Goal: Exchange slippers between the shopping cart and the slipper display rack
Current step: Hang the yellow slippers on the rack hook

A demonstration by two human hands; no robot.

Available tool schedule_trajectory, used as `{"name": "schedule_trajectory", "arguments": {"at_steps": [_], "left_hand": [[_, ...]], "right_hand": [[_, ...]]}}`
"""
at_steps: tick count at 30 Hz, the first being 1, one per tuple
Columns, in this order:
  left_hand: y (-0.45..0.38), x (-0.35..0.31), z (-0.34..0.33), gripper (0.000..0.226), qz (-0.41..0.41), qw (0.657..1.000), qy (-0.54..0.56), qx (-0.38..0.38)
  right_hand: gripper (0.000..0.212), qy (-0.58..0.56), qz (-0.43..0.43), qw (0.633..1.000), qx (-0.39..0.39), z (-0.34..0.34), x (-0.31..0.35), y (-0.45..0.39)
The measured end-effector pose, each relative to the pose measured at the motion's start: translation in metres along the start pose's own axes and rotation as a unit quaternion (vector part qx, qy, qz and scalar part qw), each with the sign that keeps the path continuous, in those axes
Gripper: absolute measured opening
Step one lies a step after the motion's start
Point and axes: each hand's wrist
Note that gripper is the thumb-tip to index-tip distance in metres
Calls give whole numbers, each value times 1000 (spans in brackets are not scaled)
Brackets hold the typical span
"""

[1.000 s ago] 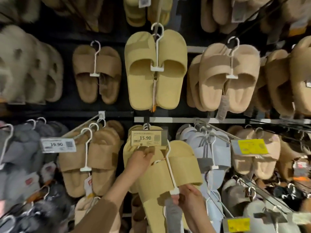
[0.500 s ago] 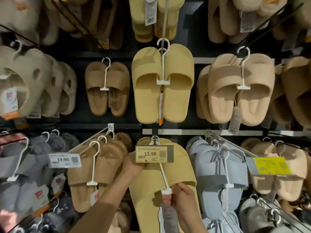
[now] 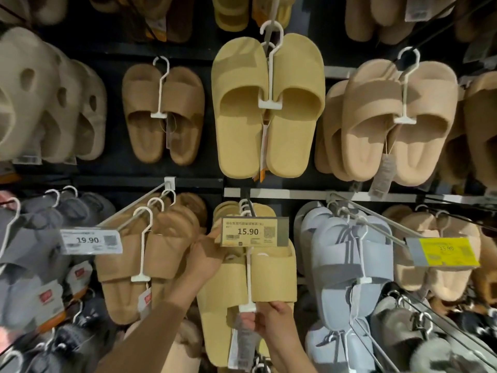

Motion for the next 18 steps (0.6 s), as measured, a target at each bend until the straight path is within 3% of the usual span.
{"name": "schedule_trajectory", "arguments": {"at_steps": [2, 4, 7, 9, 12, 15, 18], "left_hand": [[-4, 7, 1, 21, -17, 1000, -19, 0], [-9, 17, 2, 17, -31, 999, -41, 12], [-12, 21, -3, 27, -4, 996, -90, 18], [-5, 20, -13, 34, -2, 981, -190, -41], [23, 8, -32, 28, -73, 947, -289, -117], [42, 11, -55, 31, -154, 924, -338, -88], [53, 8, -81, 34, -213, 924, -317, -14]], "right_hand": [[18, 7, 13, 1000, 2, 1, -3, -2], [22, 20, 20, 1000, -3, 1, -2, -3], [24, 33, 11, 999, -10, 3, -2, 0], [23, 35, 3, 999, -16, 5, -3, 4], [21, 66, 9, 996, -50, 14, -7, 12], [20, 72, 30, 992, -101, 30, -11, 22], [15, 97, 67, 976, -181, 56, -10, 34]]}}
Point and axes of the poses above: each hand's wrist, its own y-axis away from the middle knuckle, its own z-axis out of the back of the hand, x = y × z, and after that the axes turned 8 degrees about x, right-handed
